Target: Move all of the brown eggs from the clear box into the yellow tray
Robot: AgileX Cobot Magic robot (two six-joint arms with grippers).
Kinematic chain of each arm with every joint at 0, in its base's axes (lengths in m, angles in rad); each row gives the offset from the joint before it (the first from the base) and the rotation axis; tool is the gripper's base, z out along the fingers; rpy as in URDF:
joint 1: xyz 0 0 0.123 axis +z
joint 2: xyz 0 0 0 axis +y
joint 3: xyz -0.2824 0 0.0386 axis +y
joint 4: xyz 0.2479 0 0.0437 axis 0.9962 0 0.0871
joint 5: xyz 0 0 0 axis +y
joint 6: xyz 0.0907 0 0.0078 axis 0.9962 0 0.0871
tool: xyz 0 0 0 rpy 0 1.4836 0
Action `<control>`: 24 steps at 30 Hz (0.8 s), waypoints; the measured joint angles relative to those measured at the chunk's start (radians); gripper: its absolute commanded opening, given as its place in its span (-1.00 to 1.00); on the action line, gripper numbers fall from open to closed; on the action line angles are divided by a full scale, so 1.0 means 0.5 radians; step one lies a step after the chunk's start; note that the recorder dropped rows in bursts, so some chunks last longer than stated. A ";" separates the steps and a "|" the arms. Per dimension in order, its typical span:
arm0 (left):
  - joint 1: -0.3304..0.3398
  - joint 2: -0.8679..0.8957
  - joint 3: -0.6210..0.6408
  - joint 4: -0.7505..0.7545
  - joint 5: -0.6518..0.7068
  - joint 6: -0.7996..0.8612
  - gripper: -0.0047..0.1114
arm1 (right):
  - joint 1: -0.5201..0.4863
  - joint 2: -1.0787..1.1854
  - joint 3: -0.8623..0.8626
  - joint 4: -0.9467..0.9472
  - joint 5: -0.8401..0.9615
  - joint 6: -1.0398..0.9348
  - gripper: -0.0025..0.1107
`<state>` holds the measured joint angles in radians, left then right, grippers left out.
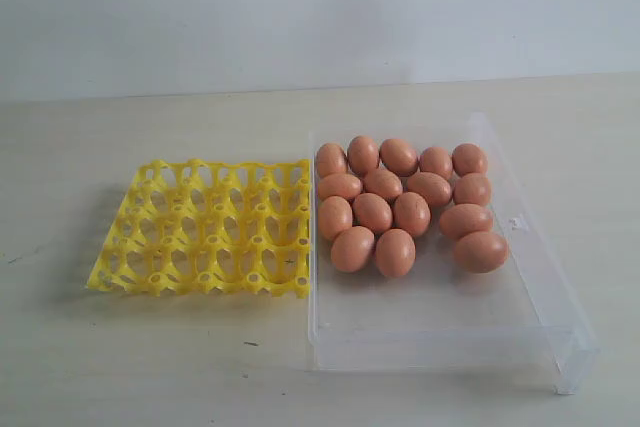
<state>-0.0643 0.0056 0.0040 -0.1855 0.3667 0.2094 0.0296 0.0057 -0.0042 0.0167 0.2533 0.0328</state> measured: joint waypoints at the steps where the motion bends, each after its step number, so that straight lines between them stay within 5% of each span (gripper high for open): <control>1: 0.000 0.000 0.000 0.000 0.000 0.000 -0.92 | 0.000 0.000 0.000 0.000 0.000 0.000 -0.96; 16: 0.000 0.000 0.000 0.000 0.000 0.000 -0.92 | 0.000 0.000 -0.045 0.011 0.047 0.000 -0.96; 24: 0.000 0.000 0.000 0.000 0.000 0.000 -0.92 | 0.000 0.721 -1.163 0.015 0.639 -0.267 -0.96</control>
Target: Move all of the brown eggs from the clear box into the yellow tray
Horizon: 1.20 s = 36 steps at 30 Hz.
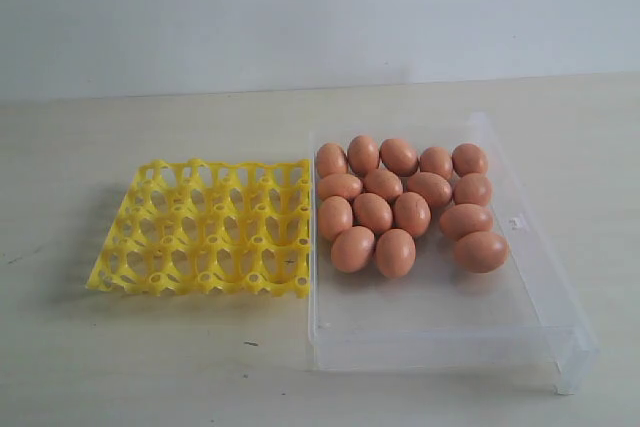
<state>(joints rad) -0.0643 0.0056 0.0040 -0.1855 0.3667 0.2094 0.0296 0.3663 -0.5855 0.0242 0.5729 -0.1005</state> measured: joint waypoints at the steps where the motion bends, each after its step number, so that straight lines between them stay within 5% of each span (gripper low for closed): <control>1: 0.000 0.000 0.000 0.000 0.000 0.000 -0.92 | 0.000 0.117 -0.096 0.008 -0.003 -0.083 -0.96; 13: 0.000 0.000 0.000 0.000 0.000 0.000 -0.92 | 0.446 1.434 -0.744 0.097 0.363 -0.227 -0.96; 24: 0.000 0.000 0.000 0.000 0.000 0.000 -0.92 | 0.503 2.288 -1.373 0.297 1.009 -0.290 -0.96; 36: 0.000 0.000 0.000 0.000 0.000 0.000 -0.92 | 0.587 2.788 -1.476 0.622 1.121 -0.337 -0.07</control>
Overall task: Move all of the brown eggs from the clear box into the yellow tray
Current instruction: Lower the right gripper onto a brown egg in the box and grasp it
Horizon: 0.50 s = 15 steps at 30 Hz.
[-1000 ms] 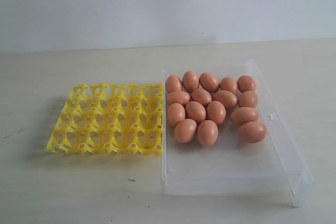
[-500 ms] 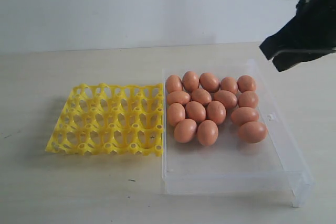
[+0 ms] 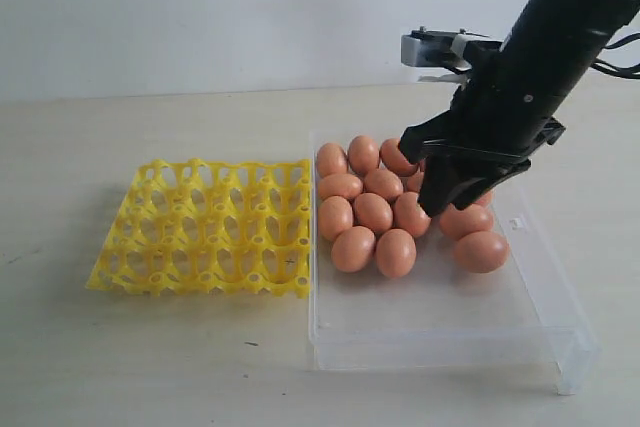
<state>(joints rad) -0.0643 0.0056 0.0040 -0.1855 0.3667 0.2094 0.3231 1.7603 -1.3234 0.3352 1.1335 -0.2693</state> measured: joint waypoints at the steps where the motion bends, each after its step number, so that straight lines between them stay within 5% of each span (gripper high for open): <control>1: 0.000 0.000 0.000 0.000 0.000 0.000 -0.92 | 0.021 0.004 0.000 0.002 -0.050 0.000 -0.02; 7: 0.000 0.000 0.000 0.000 0.000 0.000 -0.92 | 0.169 0.004 -0.006 -0.068 -0.257 0.154 0.05; 15: 0.000 0.000 0.000 0.000 0.000 0.000 -0.92 | 0.212 0.067 -0.006 -0.292 -0.604 0.871 0.01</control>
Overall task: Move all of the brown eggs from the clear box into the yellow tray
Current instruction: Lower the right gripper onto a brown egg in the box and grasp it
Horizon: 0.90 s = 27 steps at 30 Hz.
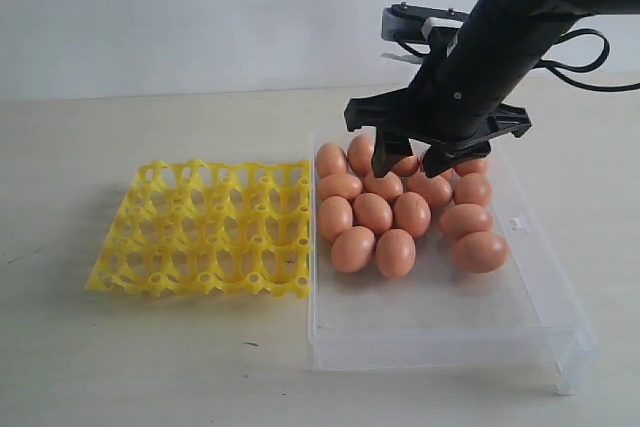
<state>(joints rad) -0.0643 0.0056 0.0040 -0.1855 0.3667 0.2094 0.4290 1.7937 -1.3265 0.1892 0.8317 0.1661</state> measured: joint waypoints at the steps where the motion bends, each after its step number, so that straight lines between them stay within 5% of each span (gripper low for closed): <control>1: 0.000 0.000 0.000 0.000 0.000 0.000 -0.92 | 0.000 0.014 0.000 -0.011 -0.023 0.028 0.01; 27: 0.000 0.000 0.000 0.000 0.000 0.000 -0.92 | -0.095 0.568 -0.208 -0.220 -0.195 -0.090 -0.01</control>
<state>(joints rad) -0.0643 0.0056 0.0040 -0.1855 0.3667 0.2094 0.3815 2.0777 -1.4305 0.0792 0.7341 0.1212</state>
